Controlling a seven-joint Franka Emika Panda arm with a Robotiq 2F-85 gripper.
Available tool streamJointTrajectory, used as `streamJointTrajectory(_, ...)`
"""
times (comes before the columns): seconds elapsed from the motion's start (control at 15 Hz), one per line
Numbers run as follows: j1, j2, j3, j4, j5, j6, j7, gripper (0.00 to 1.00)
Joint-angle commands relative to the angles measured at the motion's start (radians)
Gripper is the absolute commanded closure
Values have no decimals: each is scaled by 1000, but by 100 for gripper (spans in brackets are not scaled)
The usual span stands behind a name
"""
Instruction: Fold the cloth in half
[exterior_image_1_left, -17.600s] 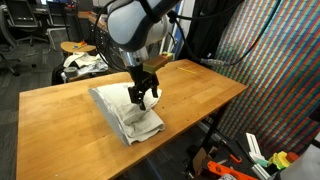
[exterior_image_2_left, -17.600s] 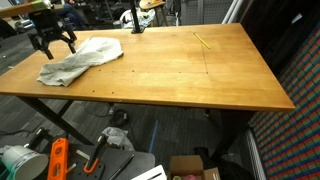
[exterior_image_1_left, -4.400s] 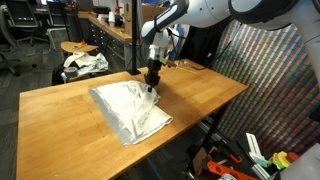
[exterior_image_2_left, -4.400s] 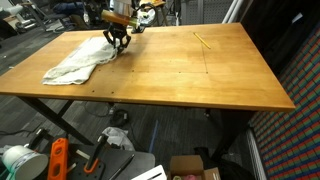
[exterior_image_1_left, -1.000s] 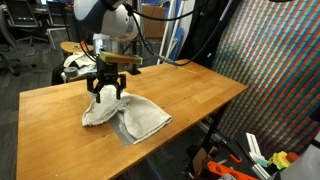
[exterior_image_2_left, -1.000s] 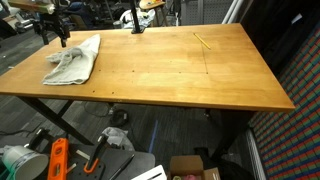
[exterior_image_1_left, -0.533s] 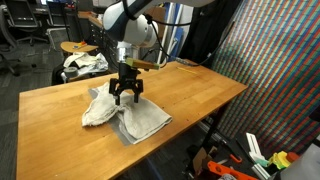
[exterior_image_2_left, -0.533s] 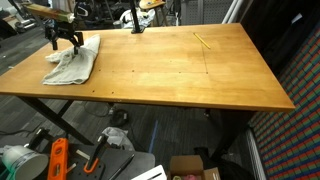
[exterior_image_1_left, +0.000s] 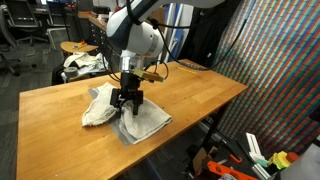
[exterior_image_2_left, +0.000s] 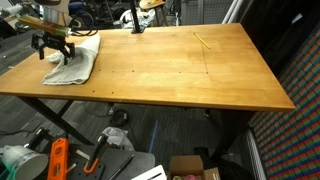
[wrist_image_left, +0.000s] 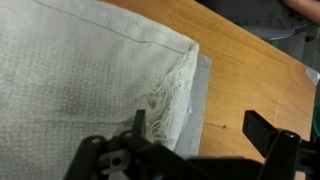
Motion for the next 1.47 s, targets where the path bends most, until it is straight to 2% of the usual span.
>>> streamJointTrajectory(0.0,-25,-62,39,-116,131,163,-131,0)
streamJointTrajectory(0.13,-13,-70,55,-158,181,305,-178,0)
streamJointTrajectory(0.33,1,-99,79,-207,170,462,-182,0)
streamJointTrajectory(0.53,17,-173,96,-256,129,523,-125,0)
streamJointTrajectory(0.8,52,-273,91,-288,75,516,-27,0)
streamJointTrajectory(1.0,81,-313,105,-307,93,583,-44,0)
streamJointTrajectory(1.2,133,-326,103,-319,-14,656,6,0)
streamJointTrajectory(1.4,200,-319,72,-322,-285,706,212,0)
